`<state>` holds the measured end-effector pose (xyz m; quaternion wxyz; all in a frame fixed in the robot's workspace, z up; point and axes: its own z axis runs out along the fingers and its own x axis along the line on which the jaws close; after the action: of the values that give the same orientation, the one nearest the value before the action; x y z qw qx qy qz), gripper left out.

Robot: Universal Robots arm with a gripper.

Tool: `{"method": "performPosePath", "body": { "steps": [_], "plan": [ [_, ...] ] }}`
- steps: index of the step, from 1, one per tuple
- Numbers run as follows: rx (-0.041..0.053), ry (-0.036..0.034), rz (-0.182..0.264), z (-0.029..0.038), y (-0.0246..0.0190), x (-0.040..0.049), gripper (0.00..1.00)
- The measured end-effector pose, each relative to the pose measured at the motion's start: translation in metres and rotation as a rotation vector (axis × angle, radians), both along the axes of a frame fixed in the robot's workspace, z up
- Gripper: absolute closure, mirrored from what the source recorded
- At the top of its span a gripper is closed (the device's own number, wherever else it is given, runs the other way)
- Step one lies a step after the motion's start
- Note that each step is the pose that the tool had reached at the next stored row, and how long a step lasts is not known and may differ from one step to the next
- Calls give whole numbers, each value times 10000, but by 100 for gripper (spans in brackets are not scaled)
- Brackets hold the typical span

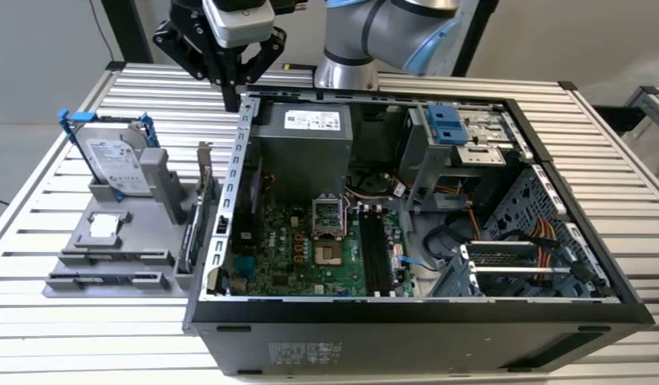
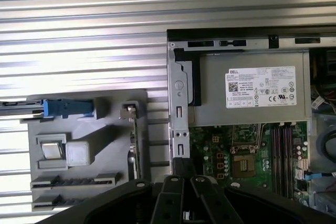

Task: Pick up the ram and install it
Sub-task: 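Reach for the ram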

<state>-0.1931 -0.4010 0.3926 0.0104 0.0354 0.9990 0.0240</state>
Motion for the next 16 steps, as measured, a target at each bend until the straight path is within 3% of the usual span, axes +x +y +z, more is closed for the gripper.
{"method": "performPosePath", "body": {
  "steps": [16],
  "plan": [
    [1,-1,0,0,0,-124,100]
  ]
}}
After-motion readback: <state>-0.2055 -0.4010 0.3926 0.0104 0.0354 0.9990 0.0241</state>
